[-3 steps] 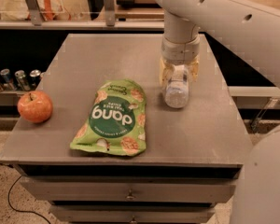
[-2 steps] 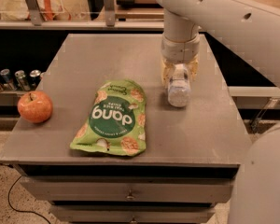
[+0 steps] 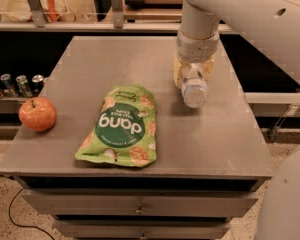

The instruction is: Move blue plastic bottle near apple

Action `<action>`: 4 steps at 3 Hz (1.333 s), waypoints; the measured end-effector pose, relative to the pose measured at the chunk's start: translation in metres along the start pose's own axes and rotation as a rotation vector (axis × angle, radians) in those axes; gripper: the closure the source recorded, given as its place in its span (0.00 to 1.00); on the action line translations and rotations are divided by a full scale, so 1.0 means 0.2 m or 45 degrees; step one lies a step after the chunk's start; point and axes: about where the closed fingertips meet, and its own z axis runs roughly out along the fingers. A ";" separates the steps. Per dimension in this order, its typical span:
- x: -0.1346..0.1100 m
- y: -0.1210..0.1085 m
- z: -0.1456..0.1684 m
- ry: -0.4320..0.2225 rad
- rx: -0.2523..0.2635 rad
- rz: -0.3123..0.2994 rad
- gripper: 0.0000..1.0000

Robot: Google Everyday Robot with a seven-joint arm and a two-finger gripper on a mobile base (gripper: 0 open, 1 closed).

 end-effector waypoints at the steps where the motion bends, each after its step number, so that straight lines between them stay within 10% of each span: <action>1: -0.07 0.01 -0.07 -0.089 -0.072 -0.070 1.00; 4: -0.19 0.09 -0.19 -0.269 -0.143 -0.328 1.00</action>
Offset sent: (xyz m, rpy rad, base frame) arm 0.0466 0.0191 0.0726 0.1970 -0.2187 0.3459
